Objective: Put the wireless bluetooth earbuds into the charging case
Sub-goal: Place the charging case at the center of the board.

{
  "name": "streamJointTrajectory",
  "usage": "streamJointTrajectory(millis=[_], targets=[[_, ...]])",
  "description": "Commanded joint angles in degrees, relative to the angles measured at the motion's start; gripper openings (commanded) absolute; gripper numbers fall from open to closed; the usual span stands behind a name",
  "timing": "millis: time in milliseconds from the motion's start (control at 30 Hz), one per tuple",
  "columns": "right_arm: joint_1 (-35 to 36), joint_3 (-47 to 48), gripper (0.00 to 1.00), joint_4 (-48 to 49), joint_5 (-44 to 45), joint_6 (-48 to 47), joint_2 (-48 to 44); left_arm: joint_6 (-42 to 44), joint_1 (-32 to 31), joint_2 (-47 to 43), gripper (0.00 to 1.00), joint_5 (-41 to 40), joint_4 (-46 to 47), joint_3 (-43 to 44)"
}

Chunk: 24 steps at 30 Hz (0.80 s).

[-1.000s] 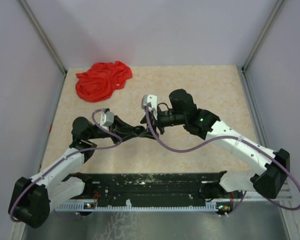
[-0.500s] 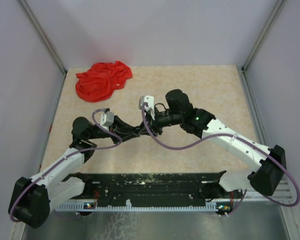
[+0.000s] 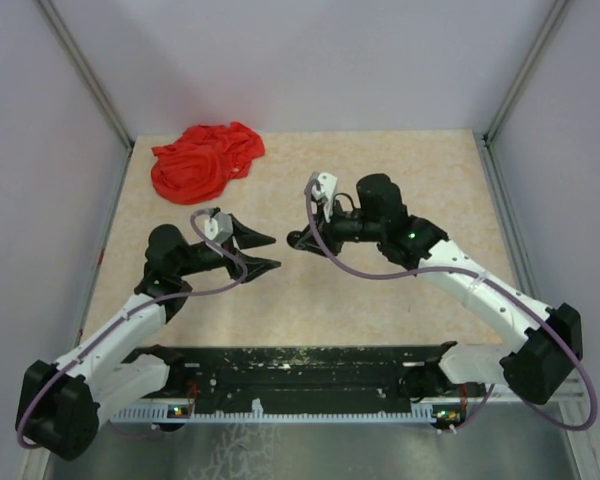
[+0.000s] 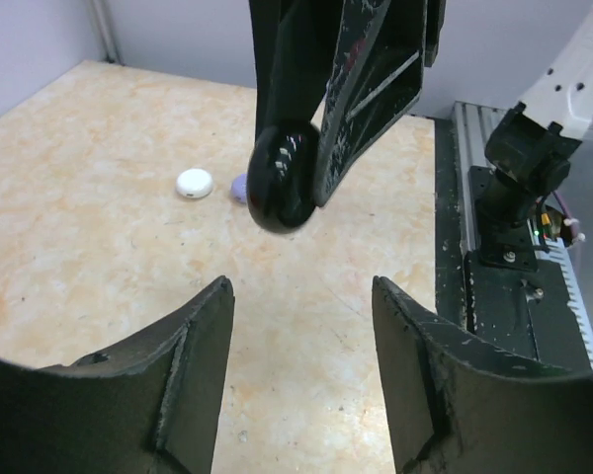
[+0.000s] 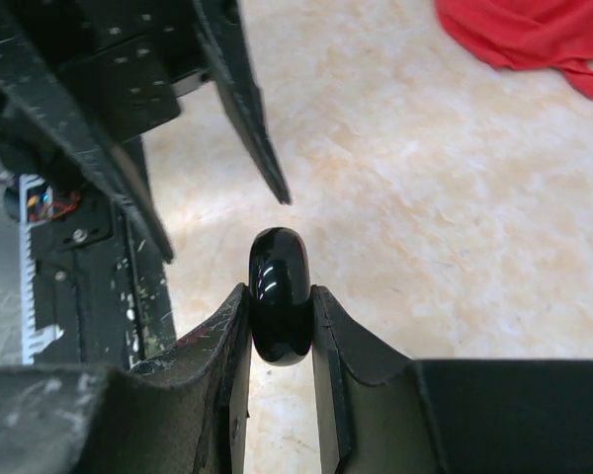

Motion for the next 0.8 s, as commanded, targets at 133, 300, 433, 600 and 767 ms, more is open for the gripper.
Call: streamJointTrajectory(millis=[133,300,433,600,767], targets=[[-6.8,-4.8,0.15,5.5,11.0,10.0,-3.8,6.6,0.2,-2.2,0.66,-13.7,-12.1,3.8],[-12.5,-11.3,0.16,9.0,19.9,19.1,-4.1,7.4,0.3,-3.5,0.68,-26.3,-16.9,4.9],[-17.8,-17.3,0.16,12.7,23.8,26.2,-4.7,6.3,0.3,-5.4,0.74,-35.0,-17.7,4.2],[-22.8,-24.1,0.17,15.2,27.8,32.5,-4.7,4.7,0.4,-7.0,0.8,-43.4,-18.8,3.9],[-28.5,-32.1,0.17,16.6,28.1,42.0,-8.6,4.0,0.5,-7.5,0.87,-47.6,-19.6,3.9]])
